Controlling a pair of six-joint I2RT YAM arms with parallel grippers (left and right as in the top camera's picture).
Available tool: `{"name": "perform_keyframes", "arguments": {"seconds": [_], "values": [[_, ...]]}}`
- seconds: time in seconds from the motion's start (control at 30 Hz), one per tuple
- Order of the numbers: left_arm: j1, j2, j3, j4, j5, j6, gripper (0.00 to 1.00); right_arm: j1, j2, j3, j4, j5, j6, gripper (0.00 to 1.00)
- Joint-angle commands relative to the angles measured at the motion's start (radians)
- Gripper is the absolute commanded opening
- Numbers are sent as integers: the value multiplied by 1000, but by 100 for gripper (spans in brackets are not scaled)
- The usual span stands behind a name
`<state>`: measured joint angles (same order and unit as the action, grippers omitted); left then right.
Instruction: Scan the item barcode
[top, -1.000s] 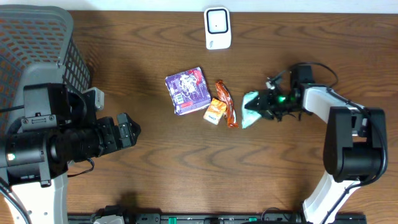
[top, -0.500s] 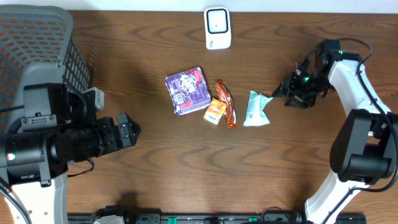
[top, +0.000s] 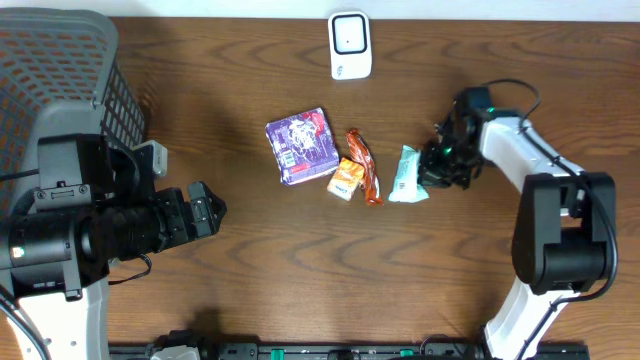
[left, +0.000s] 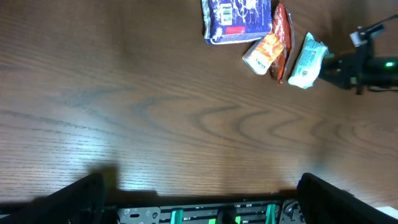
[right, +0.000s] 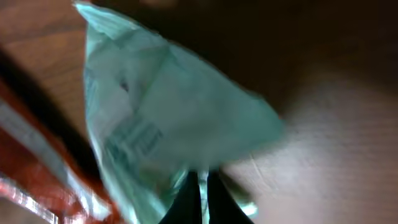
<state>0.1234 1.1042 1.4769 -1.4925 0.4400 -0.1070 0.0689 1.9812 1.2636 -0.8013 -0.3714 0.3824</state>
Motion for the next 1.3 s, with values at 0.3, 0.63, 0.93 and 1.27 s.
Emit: {"name": "perform_keyframes", "arguments": {"seconds": [0.3, 0.63, 0.93, 1.27], "values": [[3, 1, -2, -3, 5, 5, 98, 53, 1, -43, 320, 35, 31, 4], [3, 1, -2, -3, 5, 5, 98, 44, -1, 145, 15, 53, -41, 1], [3, 1, -2, -3, 5, 5, 98, 101, -1, 294, -222, 6, -100, 1], [3, 1, -2, -3, 5, 5, 98, 154, -1, 328, -234, 118, -96, 1]]}}
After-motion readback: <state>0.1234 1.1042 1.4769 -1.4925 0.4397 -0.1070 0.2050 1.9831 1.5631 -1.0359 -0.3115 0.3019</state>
